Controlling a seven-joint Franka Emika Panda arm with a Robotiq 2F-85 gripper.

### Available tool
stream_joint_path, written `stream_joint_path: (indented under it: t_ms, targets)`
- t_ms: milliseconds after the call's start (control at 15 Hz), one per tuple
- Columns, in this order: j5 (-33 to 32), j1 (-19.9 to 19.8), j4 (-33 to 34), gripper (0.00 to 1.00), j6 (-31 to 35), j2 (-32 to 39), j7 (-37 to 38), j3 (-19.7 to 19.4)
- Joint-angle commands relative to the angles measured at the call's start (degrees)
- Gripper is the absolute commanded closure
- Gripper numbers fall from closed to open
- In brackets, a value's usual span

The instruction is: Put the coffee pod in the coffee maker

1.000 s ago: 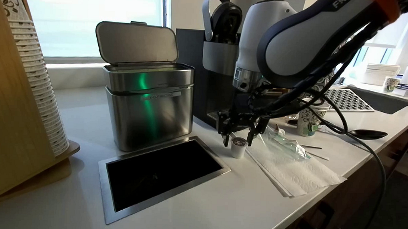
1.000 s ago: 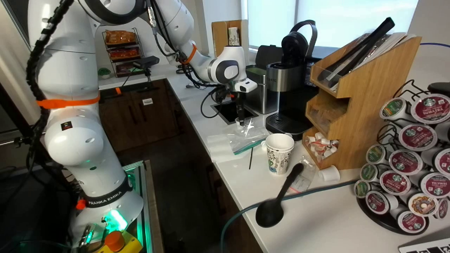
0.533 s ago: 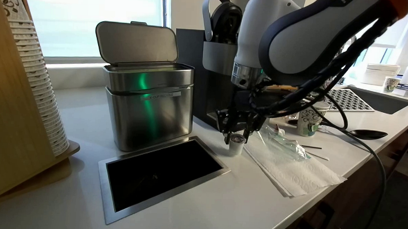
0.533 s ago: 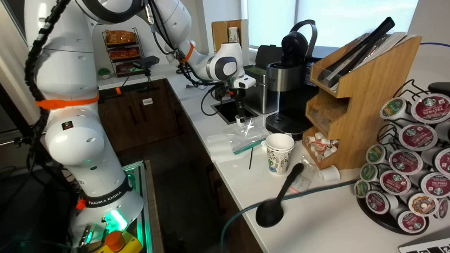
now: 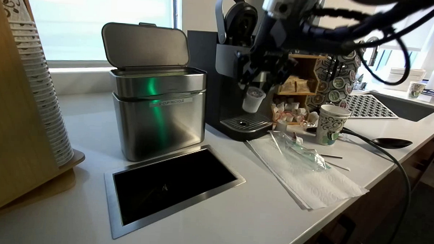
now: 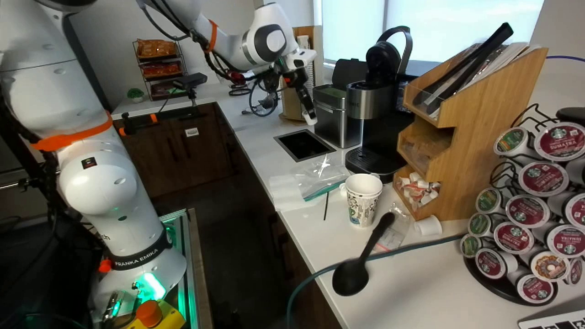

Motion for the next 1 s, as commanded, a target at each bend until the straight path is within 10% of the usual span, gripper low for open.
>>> stream_joint_path:
  t_ms: [0, 133, 200, 400, 467, 933]
  targets:
    - [2.79, -2.7, -4.34, 0.72, -3.26, -12.53, -2.42, 2.69]
    - [7.03, -3.48, -3.25, 0.72, -6.57, -15.94, -6.19, 2.56]
    - [4.22, -4.94, -1.41, 0.47, -3.95, -11.65, -3.21, 4.57]
    - [7.15, -5.79, -1.76, 0.47, -6.35, -15.75, -6.2, 4.57]
    - [7.26, -5.81, -1.94, 0.72, -6.35, -15.8, -6.26, 4.57]
    - [15.21, -11.58, 7.99, 0.72, -17.0, -24.5, -6.82, 0.61]
